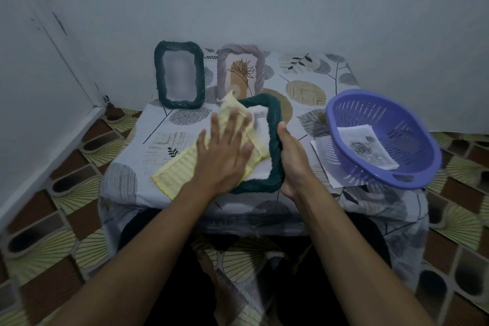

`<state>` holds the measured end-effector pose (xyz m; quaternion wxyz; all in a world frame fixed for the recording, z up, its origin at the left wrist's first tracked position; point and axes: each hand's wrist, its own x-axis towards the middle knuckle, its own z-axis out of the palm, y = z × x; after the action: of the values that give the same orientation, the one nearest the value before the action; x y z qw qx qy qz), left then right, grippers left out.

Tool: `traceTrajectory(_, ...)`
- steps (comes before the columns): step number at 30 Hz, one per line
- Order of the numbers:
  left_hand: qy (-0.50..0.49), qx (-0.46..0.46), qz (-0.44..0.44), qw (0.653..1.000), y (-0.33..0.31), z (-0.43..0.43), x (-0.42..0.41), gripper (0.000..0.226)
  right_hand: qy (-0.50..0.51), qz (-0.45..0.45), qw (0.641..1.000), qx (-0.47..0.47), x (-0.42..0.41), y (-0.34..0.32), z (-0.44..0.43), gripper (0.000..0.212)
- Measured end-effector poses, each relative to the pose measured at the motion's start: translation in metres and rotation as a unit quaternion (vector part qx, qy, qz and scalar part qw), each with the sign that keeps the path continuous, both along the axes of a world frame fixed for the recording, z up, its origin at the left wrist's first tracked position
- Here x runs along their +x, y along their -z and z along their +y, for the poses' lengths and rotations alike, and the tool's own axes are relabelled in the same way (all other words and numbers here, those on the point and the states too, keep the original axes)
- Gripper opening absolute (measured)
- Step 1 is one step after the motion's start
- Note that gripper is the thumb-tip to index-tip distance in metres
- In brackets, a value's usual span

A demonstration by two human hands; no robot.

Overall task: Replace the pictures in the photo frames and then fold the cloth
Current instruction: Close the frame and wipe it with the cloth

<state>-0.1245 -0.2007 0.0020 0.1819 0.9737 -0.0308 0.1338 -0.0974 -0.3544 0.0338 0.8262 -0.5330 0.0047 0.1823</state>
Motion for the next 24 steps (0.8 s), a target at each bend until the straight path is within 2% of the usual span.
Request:
traceTrajectory(3,-0.082,-0.047,0.002,0.996,-0.016,-0.002,0.013,0.059,-0.001,0.010,1.000,-0.004,-0.007,0.010,0.013,0.047)
traceTrajectory(5,-0.090,-0.064,-0.001,0.994,-0.021,-0.012,0.015,0.065,0.003,0.012,1.000,-0.006,-0.010,0.011,0.021,0.046)
traceTrajectory(10,0.086,-0.120,-0.013,0.989,-0.010,-0.036,-0.007,0.067,0.034,0.027,0.999,0.008,0.000,0.011,0.021,0.045)
traceTrajectory(12,0.139,-0.083,0.003,0.987,0.000,-0.034,-0.019,0.066,0.053,0.025,0.998,0.002,0.006,0.007,0.012,0.045)
traceTrajectory(14,0.155,-0.006,0.011,0.988,0.012,-0.027,-0.023,0.062,0.070,0.018,0.997,-0.010,0.011,0.003,0.003,0.044)
traceTrajectory(16,0.133,0.051,0.005,0.990,0.017,-0.018,-0.020,0.056,0.067,0.022,0.998,0.006,0.011,0.001,0.000,0.046)
traceTrajectory(18,0.080,0.063,0.004,0.995,0.014,-0.009,-0.012,0.055,0.042,0.031,0.998,0.023,0.008,0.005,0.001,0.050)
traceTrajectory(22,-0.062,0.001,0.000,0.998,-0.005,0.003,0.014,0.059,-0.003,0.030,0.999,0.029,-0.005,0.011,0.014,0.050)
traceTrajectory(24,-0.094,-0.019,0.001,0.995,-0.015,0.001,0.022,0.067,-0.009,0.035,0.999,0.027,-0.008,0.013,0.020,0.049)
